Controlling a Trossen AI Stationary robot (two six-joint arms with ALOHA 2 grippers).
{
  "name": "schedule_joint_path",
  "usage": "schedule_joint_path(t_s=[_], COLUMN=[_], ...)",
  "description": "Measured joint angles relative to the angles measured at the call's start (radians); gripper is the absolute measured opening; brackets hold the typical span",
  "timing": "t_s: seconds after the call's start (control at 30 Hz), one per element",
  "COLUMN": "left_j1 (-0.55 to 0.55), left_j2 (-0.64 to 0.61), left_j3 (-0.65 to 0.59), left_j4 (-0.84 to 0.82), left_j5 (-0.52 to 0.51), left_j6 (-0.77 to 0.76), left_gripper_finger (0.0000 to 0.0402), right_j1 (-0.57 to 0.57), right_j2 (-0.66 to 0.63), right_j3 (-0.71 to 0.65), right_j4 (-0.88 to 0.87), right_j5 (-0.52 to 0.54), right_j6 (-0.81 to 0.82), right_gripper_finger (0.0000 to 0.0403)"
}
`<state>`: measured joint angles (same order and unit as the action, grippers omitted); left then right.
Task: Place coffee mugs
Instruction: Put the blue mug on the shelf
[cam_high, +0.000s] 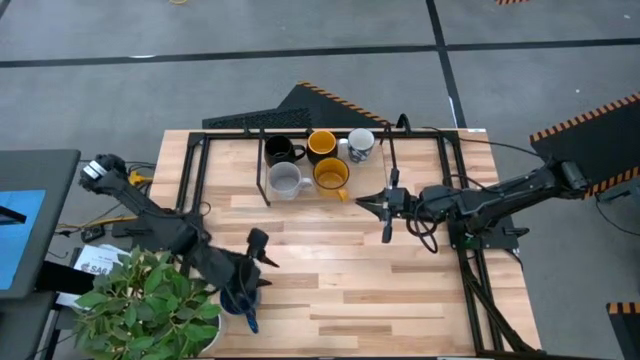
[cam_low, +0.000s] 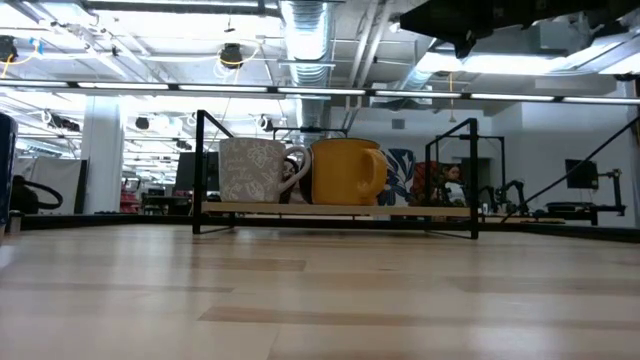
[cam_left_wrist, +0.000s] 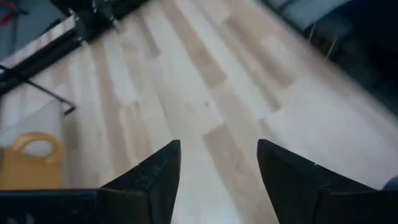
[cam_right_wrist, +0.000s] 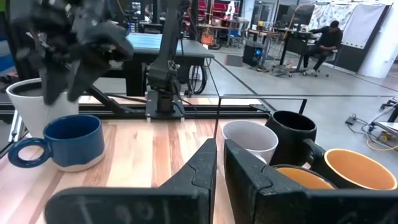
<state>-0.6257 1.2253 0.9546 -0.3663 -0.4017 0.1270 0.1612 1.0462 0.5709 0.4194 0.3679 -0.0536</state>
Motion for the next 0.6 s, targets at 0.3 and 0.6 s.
schedule_joint_path(t_s=[0.3,0.6], left_j1=[-0.064,-0.073], left_j2=[0.152,0.286], left_j3=[0.059,0.183], left_j4=[-0.140,-0.494], left_j5=[-0.047,0.034], left_j6=[-0.013,-0.079], left_gripper_finger=[0.0199,0.0199], right_j1=[0.000,0.000], right_j2=[0.000,0.000], right_j3=[0.000,0.000], right_j4=[-0.007,-0.030], right_j5=[0.000,0.000], right_j6=[0.000,0.001], right_gripper_finger=[0.0057,0.0057])
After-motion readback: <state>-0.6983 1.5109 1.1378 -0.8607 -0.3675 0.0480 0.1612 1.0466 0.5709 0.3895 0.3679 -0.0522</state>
